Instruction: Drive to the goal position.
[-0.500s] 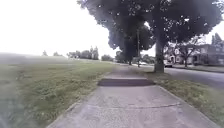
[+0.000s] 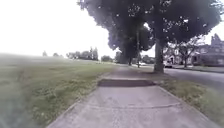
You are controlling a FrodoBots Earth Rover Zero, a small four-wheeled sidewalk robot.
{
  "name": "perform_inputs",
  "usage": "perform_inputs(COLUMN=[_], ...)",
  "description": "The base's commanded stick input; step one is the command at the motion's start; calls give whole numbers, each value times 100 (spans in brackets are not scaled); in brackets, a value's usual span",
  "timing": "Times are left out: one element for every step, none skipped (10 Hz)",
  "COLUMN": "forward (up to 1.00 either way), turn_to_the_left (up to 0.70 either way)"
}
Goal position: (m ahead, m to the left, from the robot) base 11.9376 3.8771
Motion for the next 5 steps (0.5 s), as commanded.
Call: perform_inputs(forward=[70, 70, 70, 70, 70], turn_to_the_left=[0, 0, 0, 0, 0])
